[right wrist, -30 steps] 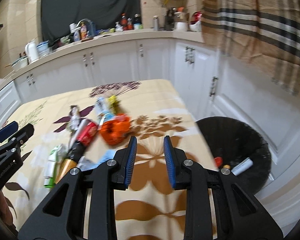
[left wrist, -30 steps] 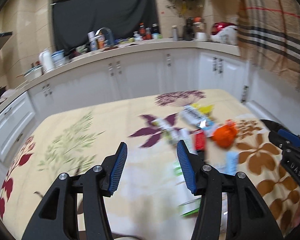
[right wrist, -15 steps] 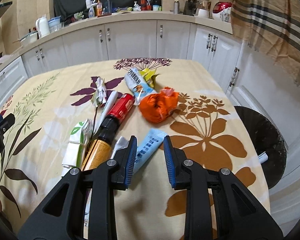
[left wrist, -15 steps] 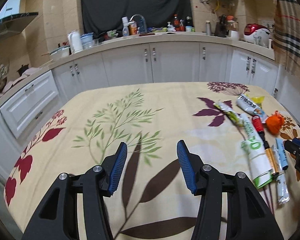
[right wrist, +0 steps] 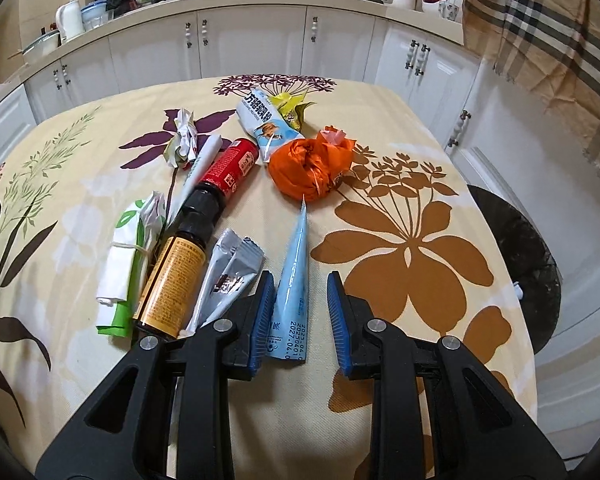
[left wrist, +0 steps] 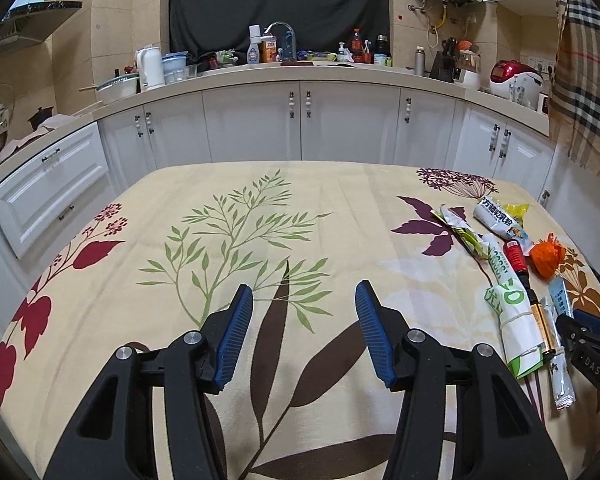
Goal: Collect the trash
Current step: 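Grasp the blue tube with the right tool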
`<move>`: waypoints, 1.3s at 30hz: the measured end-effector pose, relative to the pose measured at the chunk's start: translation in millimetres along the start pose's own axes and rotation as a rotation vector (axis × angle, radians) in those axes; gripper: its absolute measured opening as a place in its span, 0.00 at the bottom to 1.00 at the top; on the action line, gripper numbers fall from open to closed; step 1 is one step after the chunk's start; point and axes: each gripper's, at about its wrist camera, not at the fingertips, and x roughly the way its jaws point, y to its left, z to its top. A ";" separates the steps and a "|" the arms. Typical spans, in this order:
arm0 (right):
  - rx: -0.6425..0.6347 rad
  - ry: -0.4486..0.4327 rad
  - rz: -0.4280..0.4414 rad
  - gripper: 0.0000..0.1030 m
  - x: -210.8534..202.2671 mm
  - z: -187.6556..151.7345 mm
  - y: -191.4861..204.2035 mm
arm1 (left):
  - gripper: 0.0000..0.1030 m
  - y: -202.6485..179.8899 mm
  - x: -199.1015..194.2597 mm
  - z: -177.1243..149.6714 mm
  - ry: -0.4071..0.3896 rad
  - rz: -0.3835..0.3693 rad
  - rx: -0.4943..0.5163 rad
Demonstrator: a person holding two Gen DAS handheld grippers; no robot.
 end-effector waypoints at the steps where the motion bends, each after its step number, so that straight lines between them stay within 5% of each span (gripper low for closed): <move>1: -0.001 0.000 0.000 0.22 -0.1 0.0 0.3 | 0.52 -0.4 0.0 0.0 0.000 -0.005 -0.002; 3: -0.003 0.002 0.007 0.12 -0.6 -0.1 0.4 | 0.52 -2.8 -0.4 -0.2 0.000 -0.013 -0.001; 7: 0.004 -0.007 0.010 0.09 -3.1 -1.8 -2.9 | 0.52 -8.0 -1.5 -0.9 0.002 -0.027 0.002; 24: 0.056 -0.095 -0.056 0.08 -19.0 -9.6 -59.6 | 0.56 -81.1 -5.4 -5.1 0.044 -0.138 0.064; 39: 0.109 -0.137 -0.051 0.08 -24.1 -15.5 -111.4 | 0.57 -133.1 7.8 -10.4 0.109 -0.164 0.141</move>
